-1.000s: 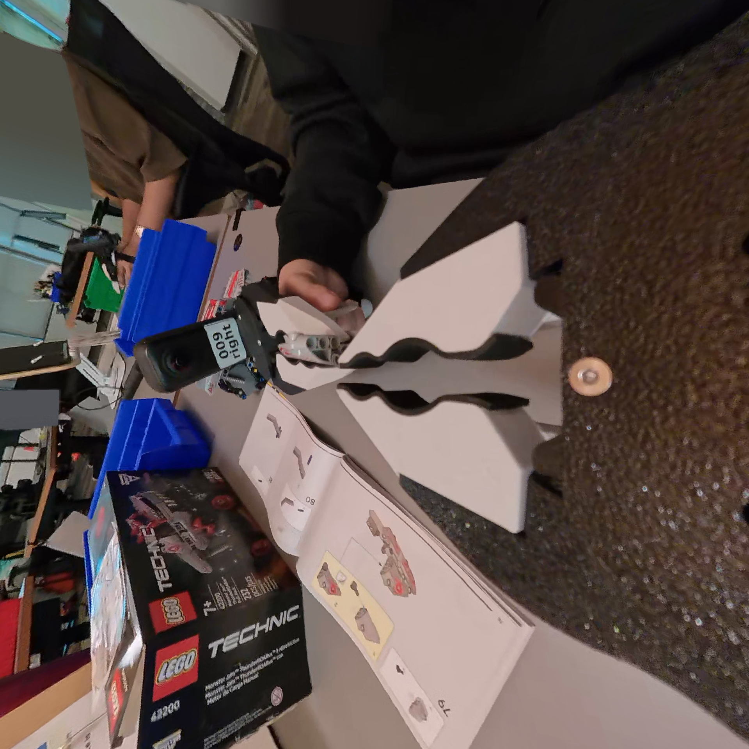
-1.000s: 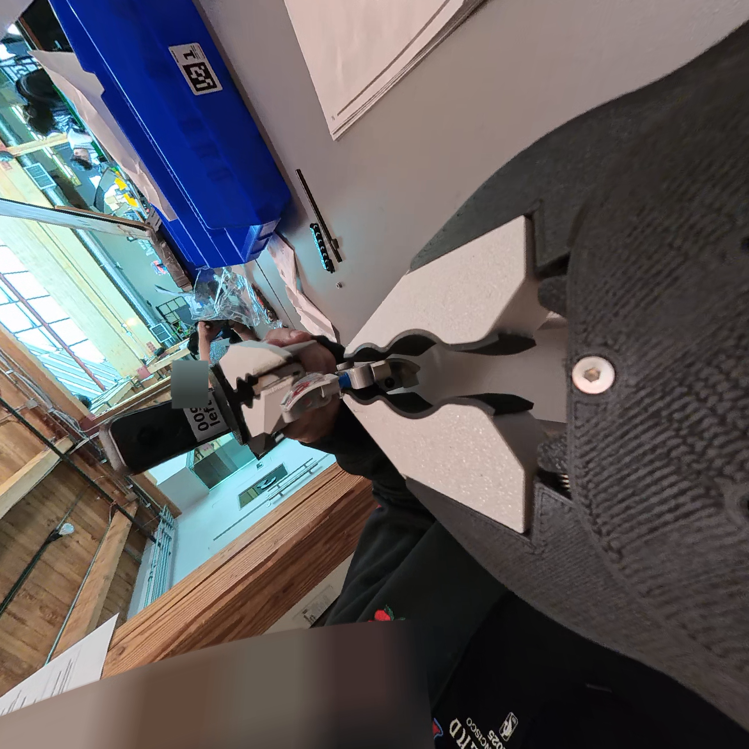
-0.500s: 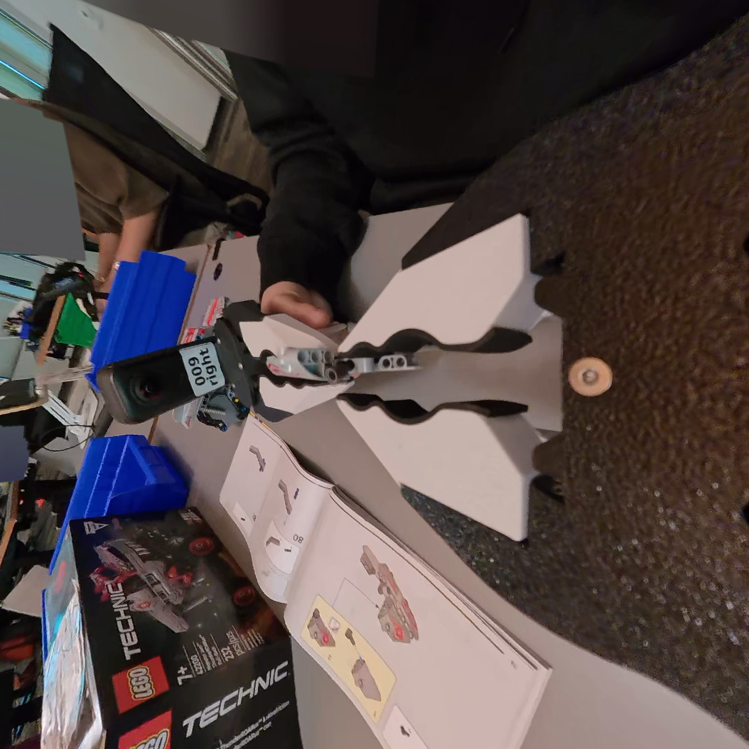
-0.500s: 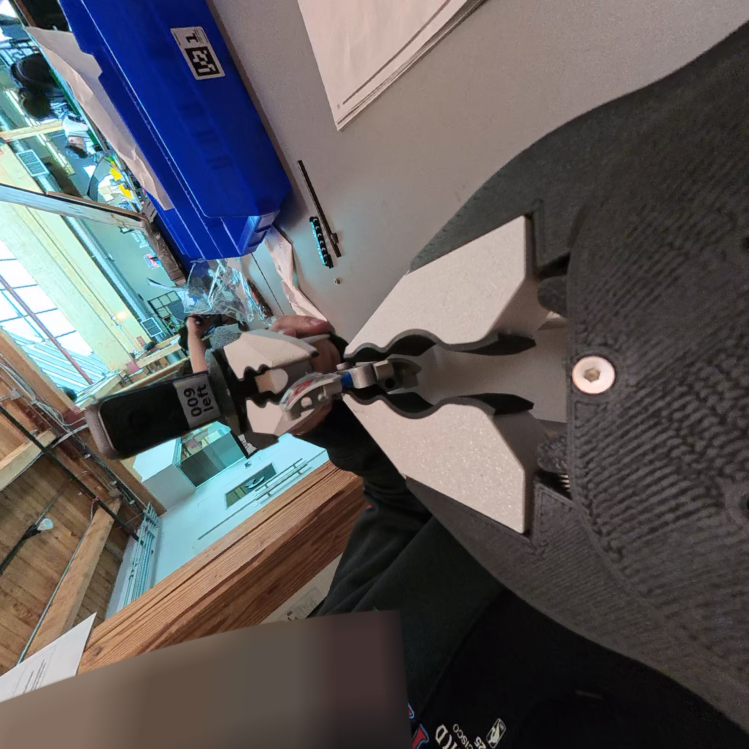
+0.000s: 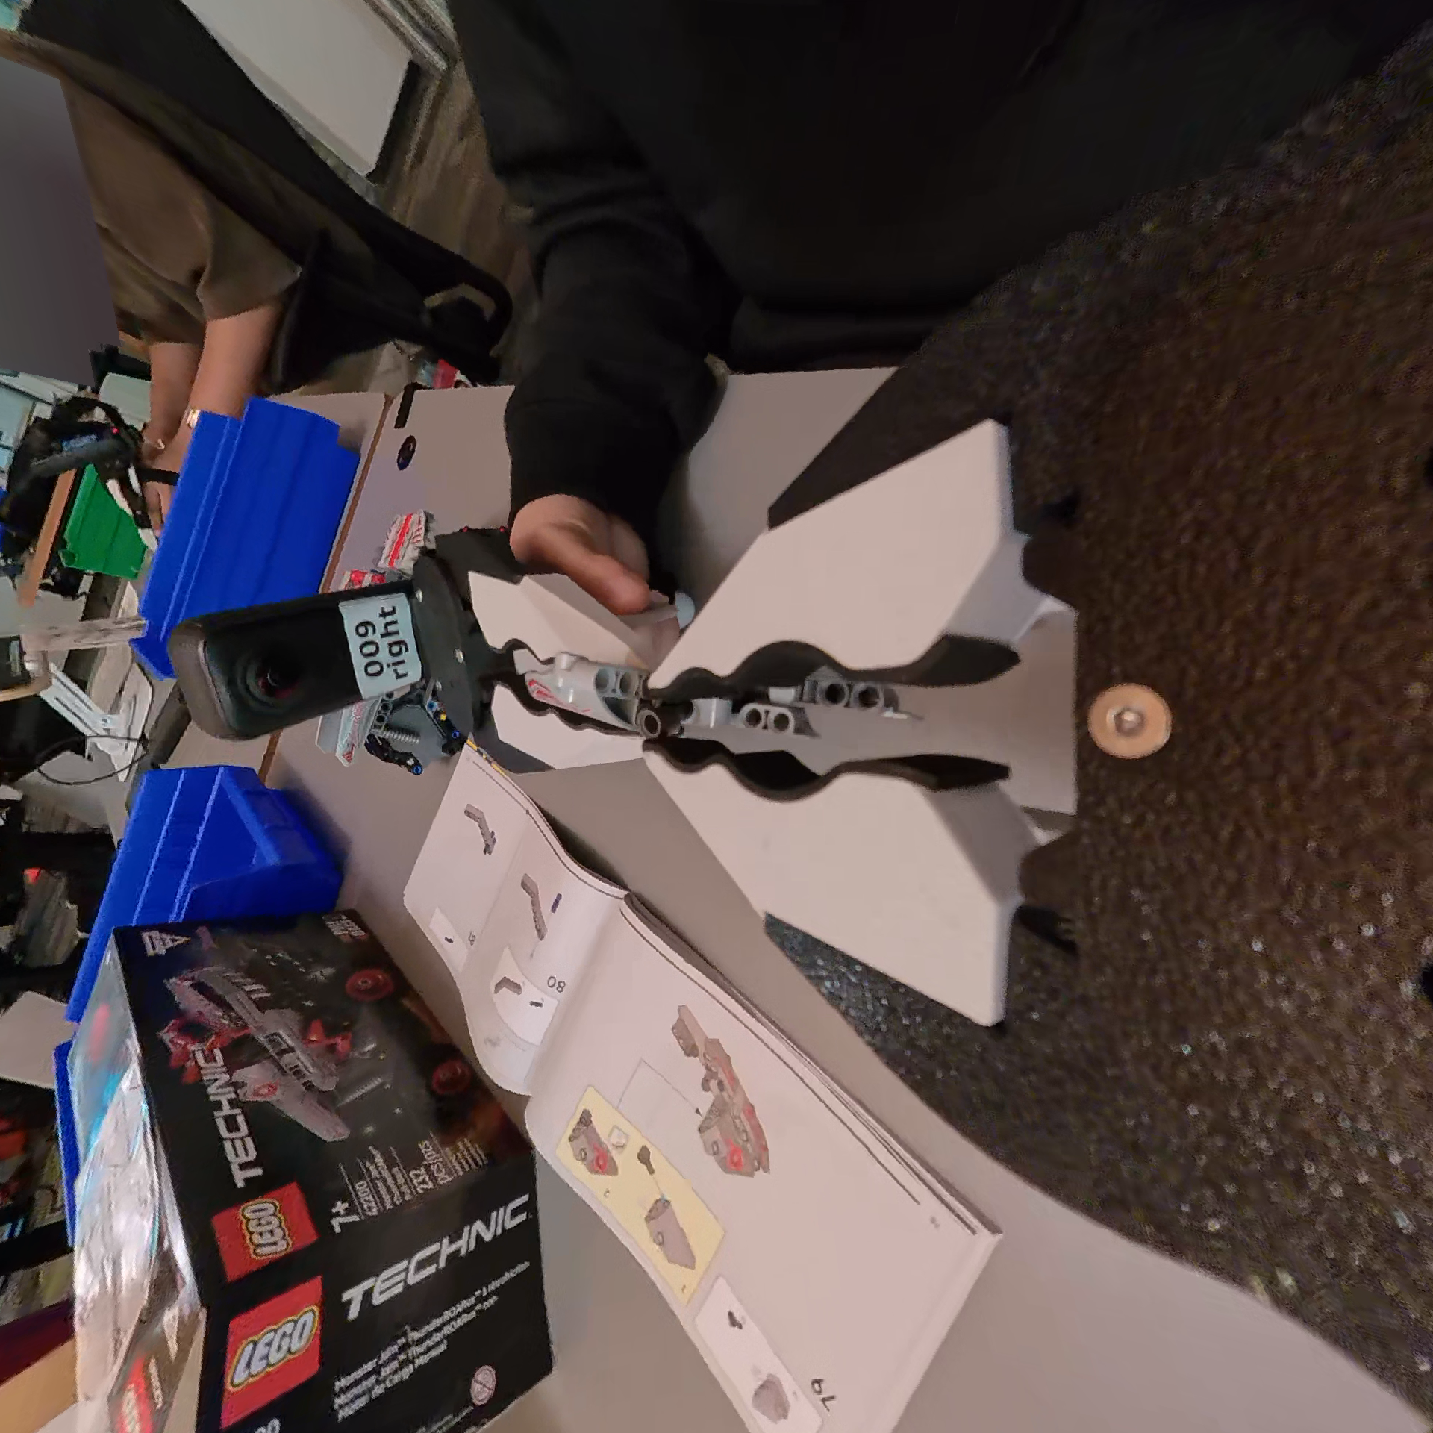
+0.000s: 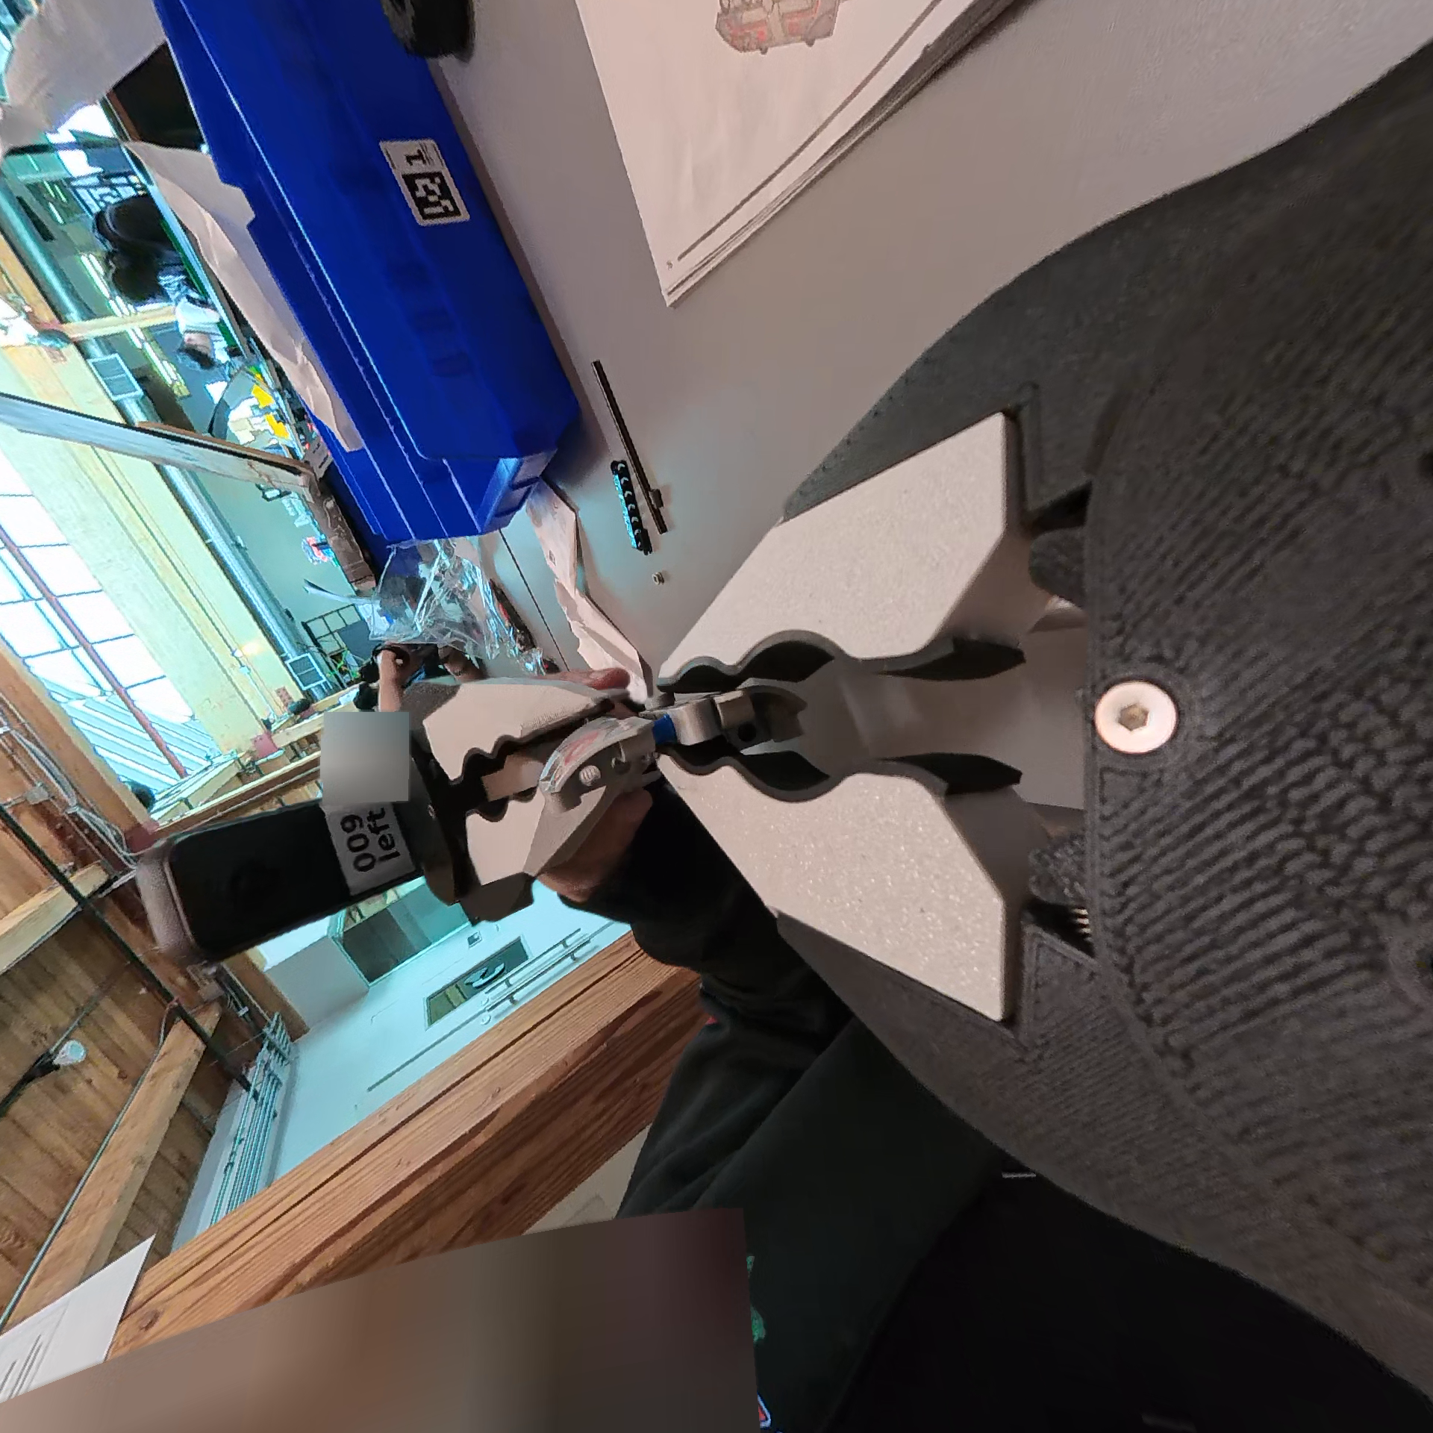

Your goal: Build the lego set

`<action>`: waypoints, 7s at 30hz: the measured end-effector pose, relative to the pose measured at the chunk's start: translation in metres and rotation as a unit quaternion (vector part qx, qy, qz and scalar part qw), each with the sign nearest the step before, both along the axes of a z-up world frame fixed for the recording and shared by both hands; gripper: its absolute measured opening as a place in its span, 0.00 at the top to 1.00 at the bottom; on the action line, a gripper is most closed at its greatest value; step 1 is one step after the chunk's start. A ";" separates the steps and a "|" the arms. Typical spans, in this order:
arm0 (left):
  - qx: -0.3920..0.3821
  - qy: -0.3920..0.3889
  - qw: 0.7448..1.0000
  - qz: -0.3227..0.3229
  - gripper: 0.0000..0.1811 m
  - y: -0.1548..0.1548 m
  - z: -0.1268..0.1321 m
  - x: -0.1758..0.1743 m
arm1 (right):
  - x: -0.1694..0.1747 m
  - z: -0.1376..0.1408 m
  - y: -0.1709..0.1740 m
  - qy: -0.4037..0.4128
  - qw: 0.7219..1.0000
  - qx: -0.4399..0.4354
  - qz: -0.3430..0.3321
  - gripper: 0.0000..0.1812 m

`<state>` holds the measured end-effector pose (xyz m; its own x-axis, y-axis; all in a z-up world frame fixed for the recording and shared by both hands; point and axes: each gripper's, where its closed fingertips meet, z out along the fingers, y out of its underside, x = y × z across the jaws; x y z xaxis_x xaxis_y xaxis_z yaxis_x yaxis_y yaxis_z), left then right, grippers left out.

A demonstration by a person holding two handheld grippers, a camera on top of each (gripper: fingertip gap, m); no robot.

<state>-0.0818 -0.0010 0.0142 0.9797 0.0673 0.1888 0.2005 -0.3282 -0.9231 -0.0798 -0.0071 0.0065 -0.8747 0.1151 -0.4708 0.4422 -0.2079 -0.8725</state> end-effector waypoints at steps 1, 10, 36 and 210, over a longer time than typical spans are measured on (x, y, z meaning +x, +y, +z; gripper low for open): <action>-0.002 -0.008 1.000 0.008 0.97 0.000 0.000 -0.001 | -0.001 0.001 0.001 0.002 1.000 -0.001 -0.004 0.94; -0.004 0.076 0.997 -0.017 0.96 -0.002 0.000 0.002 | 0.001 0.001 -0.001 -0.004 1.000 -0.008 0.006 0.94; 0.014 0.020 1.000 -0.006 0.97 0.005 0.000 0.000 | -0.002 0.005 0.004 0.004 1.000 -0.022 -0.008 0.94; 0.009 0.101 0.986 -0.132 0.75 0.000 -0.021 0.027 | 0.009 0.012 0.009 0.482 0.787 0.359 -0.142 0.87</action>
